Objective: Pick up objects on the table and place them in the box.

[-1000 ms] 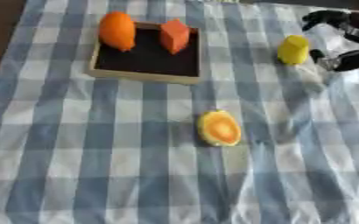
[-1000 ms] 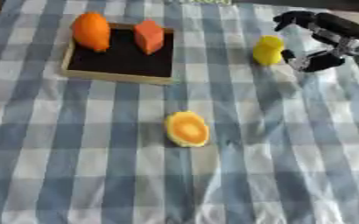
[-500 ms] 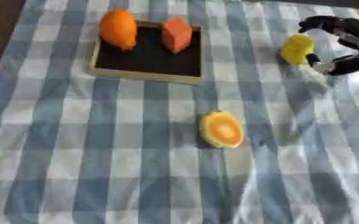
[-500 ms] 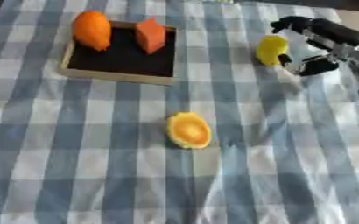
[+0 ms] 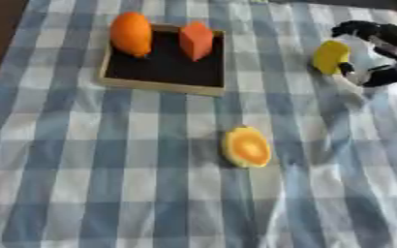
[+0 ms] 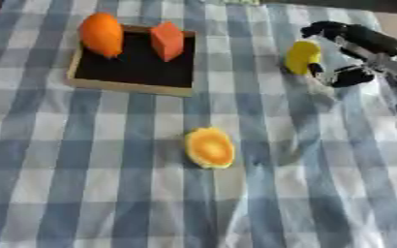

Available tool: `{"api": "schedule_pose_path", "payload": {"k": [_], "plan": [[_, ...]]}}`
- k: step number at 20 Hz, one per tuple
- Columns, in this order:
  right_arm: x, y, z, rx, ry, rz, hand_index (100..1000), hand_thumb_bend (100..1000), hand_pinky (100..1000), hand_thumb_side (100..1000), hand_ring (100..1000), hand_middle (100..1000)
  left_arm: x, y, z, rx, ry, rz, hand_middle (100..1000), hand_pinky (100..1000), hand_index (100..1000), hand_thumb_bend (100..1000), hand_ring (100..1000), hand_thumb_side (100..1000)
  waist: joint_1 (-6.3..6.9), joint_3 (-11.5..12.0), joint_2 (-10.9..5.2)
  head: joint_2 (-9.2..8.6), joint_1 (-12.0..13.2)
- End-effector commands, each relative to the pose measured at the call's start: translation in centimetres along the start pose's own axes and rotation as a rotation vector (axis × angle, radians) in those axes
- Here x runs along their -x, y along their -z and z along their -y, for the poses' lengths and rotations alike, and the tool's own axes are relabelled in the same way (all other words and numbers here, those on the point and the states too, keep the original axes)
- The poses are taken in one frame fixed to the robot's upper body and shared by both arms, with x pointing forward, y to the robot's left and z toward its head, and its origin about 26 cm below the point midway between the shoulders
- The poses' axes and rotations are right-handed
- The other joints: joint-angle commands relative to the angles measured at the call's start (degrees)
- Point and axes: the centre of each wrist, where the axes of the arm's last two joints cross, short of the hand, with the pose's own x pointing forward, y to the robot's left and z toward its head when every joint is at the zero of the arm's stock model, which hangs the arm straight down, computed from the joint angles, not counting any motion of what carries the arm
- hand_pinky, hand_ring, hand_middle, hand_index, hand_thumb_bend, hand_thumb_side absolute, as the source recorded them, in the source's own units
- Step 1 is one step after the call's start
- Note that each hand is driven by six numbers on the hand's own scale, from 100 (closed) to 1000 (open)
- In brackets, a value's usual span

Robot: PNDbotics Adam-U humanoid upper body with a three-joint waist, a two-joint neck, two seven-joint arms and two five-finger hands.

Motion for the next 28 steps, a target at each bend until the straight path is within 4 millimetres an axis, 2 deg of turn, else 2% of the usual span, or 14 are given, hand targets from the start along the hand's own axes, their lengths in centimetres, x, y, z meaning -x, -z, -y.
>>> {"api": "schedule_pose_path", "payload": {"k": [1,10,11,12,20,23,27,28], "plan": [[0.6,-0.5,2.1,0.032,-0.046,-0.022,1000,100,1000,210,1000,853,-0.9,0.4,-0.6,0.01,0.033,0.027,732,685,835,100,788,649,-0.47,-0.01,-0.03,-1.09,-0.33],[1.0,-0.9,1.8,-0.004,-0.069,-0.06,1000,100,1000,226,1000,886,-0.9,0.4,-0.7,0.011,0.04,0.031,733,688,834,100,783,648,-0.42,0.5,0.78,-1.6,-0.74],[1.0,-0.9,1.7,-0.019,-0.074,-0.061,1000,100,1000,204,1000,889,-0.9,0.4,-0.7,0.011,0.041,0.031,733,688,834,100,783,647,-0.41,0.54,0.83,-1.58,-0.77],[1.0,-0.9,1.6,-0.034,-0.08,-0.061,1000,100,1000,237,1000,892,-0.9,0.4,-0.7,0.011,0.042,0.03,733,688,834,100,783,646,-0.39,0.57,0.89,-1.56,-0.78],[1.0,-0.8,1.3,-0.091,-0.107,-0.06,972,100,1000,266,1000,851,-0.8,0.3,-0.7,0.01,0.046,0.028,734,690,833,100,783,648,-0.39,0.56,1.09,-1.41,-0.91],[1.1,-0.9,1.0,-0.11,-0.105,-0.06,939,100,1000,273,1000,770,-0.8,0.3,-0.8,0.009,0.049,0.028,734,691,833,100,783,649,-0.36,0.56,1.09,-1.34,-0.93],[1.2,-1.0,0.8,-0.099,-0.085,-0.052,862,100,1000,265,1000,504,-0.8,0.2,-0.7,0.008,0.049,0.027,734,691,831,100,782,649,-0.33,0.46,1.03,-1.2,-0.93],[1.2,-0.9,0.8,-0.085,-0.078,-0.048,837,100,1000,259,1000,413,-0.8,0.2,-0.7,0.008,0.048,0.026,734,691,830,100,782,650,-0.32,0.4,1.0,-1.14,-0.93]]}}
